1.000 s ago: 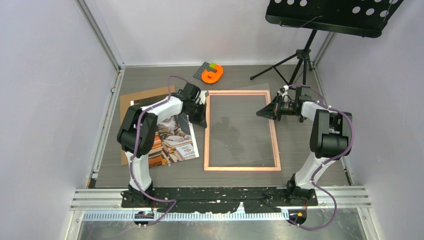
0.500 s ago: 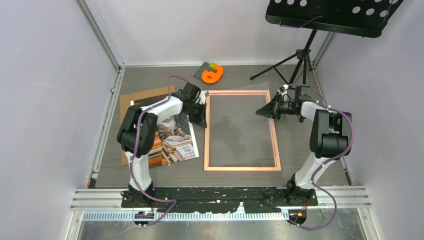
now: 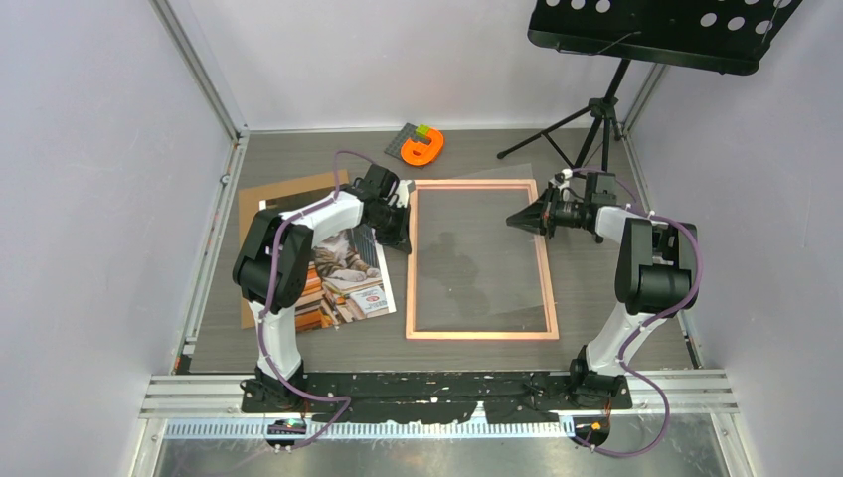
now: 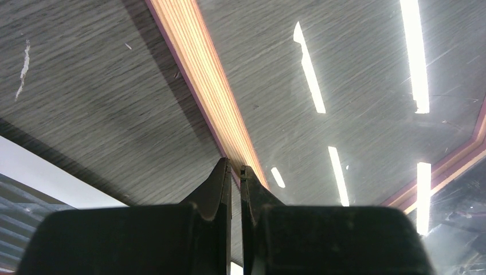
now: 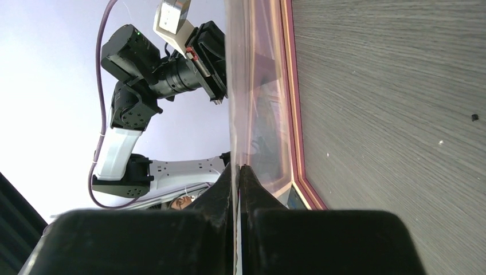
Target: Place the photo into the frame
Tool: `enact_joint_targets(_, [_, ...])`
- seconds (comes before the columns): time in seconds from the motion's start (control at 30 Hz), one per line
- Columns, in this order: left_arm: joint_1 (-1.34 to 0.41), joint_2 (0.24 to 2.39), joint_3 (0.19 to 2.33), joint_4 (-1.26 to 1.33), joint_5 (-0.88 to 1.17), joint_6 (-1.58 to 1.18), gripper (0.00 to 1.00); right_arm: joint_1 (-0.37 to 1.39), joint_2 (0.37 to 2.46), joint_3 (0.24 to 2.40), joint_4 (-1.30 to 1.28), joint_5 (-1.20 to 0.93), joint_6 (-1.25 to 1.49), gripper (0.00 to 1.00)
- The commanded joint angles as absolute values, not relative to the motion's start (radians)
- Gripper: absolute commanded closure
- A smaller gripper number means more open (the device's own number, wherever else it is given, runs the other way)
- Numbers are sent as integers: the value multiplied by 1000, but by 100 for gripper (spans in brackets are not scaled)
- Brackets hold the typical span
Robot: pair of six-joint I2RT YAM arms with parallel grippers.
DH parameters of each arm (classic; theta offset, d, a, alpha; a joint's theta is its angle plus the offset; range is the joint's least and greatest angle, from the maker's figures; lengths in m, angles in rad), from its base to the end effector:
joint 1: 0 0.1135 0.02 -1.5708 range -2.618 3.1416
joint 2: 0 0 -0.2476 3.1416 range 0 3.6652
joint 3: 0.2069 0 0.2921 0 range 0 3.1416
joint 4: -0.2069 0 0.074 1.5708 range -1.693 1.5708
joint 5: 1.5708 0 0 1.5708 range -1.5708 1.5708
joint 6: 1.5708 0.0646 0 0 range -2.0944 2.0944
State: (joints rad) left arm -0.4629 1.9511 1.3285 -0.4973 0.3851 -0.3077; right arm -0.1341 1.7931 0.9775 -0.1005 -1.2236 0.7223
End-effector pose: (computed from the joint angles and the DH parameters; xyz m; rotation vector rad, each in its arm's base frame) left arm 0.3806 -0.2171 0.1050 0.3388 2.7566 -0.7405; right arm 0.3774 0.0104 0.1118 0.4564 2.3189 1.7701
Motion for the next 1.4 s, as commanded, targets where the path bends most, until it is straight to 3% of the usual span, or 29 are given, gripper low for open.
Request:
enact_joint_targets(0.0, [-476,1964,1337,-470,377,-295,96,-122,1740,977,-9,-1254,779,94])
enact_joint_targets(0.8, [-475,1964,1335,-470,383,-295,96,-122,1813,1084,-302,-1202,458,94])
enact_joint_targets(1.37, [-476,1968,1336,-471,381,-295,96,-121,1806,1062,-273,-1207,485,94])
